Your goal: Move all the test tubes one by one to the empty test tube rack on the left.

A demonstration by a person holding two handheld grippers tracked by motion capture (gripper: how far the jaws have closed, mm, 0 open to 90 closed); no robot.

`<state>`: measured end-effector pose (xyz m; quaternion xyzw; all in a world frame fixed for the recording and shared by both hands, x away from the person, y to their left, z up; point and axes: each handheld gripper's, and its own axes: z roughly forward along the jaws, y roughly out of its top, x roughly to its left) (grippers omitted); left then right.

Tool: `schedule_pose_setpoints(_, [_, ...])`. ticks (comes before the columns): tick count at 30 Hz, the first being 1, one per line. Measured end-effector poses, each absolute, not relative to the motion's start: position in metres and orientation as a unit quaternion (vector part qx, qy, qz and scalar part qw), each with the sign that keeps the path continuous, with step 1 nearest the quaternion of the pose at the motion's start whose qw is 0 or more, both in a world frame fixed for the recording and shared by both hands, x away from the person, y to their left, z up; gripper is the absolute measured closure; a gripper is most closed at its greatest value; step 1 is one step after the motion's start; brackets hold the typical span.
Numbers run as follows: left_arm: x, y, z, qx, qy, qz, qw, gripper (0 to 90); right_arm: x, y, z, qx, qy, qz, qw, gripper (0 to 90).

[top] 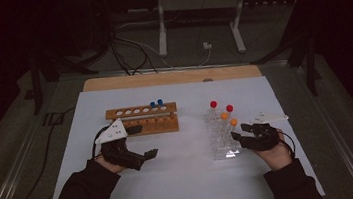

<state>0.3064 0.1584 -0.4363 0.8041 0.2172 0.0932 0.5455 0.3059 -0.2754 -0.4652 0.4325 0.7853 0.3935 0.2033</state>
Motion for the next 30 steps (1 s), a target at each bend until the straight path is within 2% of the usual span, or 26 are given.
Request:
schedule_pose_setpoints(17, [0.308, 0.158, -0.437, 0.804, 0.219, 0.092, 0.545, 1.9, 0.313, -0.264, -0.469, 0.422, 0.788, 0.387, 0.226, 73.2])
schedule_pose_setpoints(30, [0.308, 0.158, -0.439, 0.806, 0.219, 0.088, 0.543, 1.9, 0.309, -0.265, -0.459, 0.418, 0.781, 0.398, 0.236, 74.5])
